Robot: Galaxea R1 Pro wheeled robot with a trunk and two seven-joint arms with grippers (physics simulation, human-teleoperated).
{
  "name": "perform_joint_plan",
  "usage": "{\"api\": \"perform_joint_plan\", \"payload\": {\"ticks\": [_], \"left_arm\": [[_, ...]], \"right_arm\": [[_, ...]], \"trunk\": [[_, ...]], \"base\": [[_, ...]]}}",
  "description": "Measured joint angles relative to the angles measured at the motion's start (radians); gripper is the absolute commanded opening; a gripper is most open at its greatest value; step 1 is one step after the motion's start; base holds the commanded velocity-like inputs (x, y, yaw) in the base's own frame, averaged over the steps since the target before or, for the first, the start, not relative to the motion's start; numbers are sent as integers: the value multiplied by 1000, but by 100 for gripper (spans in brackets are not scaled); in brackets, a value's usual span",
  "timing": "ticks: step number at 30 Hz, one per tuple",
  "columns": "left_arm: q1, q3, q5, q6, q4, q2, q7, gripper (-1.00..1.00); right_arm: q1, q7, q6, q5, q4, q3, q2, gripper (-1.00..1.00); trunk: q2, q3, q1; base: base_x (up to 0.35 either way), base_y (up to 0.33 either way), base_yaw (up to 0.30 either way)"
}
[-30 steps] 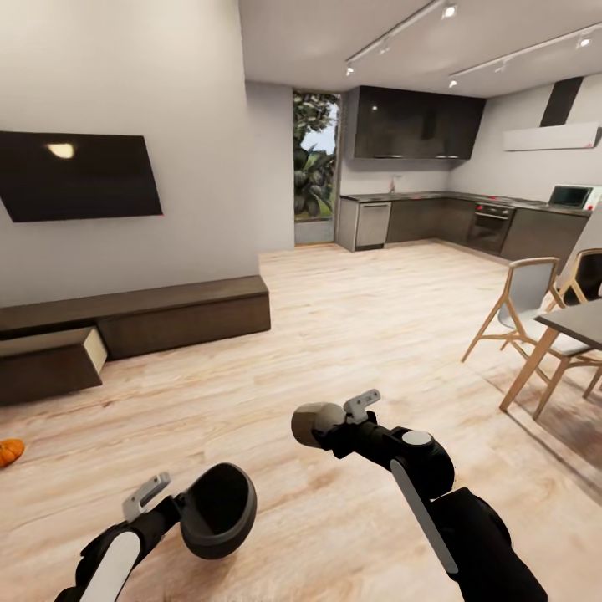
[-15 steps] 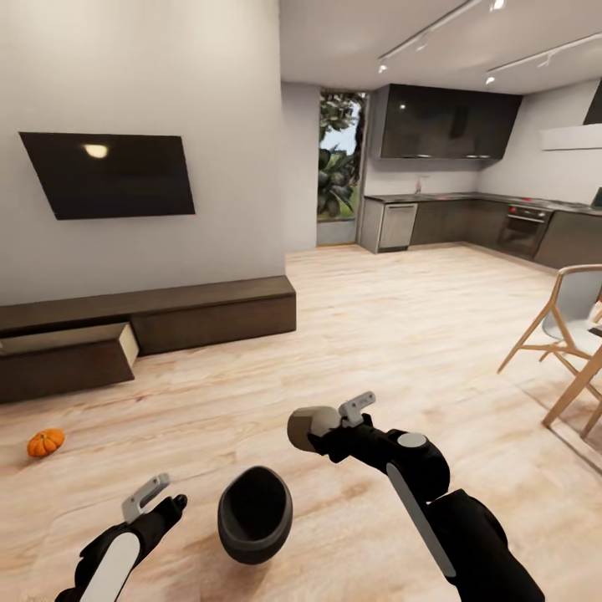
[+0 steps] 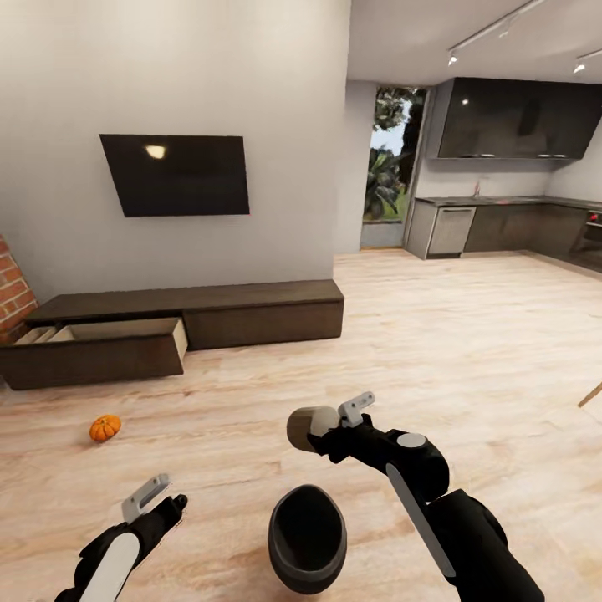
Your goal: Place each of the two pumpkins and all three candles from the living room inside a cabinet in the living room (use any cabinet), then make sure every cabinet is closed, and position the cauldron so it is next to a table in the living room.
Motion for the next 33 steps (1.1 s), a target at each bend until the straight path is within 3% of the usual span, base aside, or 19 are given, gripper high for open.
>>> {"api": "perform_joint_plan", "payload": {"ticks": [10, 33], "left_arm": [[0, 1, 0, 0, 0, 0, 0, 100], [0, 0, 1, 0, 13, 2, -1, 100]], "right_arm": [[0, 0, 0, -1, 0, 0, -1, -100], [0, 0, 1, 0, 0, 1, 0, -100]], "trunk": [[0, 0, 0], [0, 0, 0]], "base": [[125, 286, 286], [6, 14, 286]]}}
